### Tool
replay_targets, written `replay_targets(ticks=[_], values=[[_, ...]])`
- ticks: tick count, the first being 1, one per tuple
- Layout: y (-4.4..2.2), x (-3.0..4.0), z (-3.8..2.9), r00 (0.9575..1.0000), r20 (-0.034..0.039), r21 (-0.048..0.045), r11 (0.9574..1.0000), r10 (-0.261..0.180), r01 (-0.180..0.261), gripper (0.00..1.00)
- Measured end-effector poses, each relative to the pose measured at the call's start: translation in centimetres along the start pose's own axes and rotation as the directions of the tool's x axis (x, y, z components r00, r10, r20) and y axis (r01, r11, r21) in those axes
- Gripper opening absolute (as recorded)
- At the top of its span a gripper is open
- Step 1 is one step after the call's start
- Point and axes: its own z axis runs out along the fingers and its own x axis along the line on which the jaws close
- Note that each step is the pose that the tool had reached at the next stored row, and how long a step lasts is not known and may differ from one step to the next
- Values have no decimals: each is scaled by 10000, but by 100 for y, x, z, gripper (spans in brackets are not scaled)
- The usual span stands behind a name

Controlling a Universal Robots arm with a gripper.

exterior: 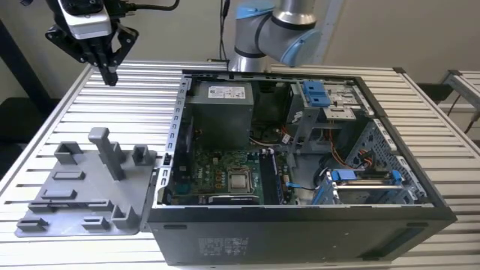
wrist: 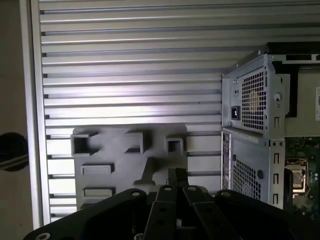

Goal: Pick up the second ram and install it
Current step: 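Reach for the second ram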

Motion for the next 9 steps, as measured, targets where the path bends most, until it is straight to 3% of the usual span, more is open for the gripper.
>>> replay_targets(ticks=[9], values=[[-7, 177, 0, 10000, -1, 0, 10000, -12, 12, 11]])
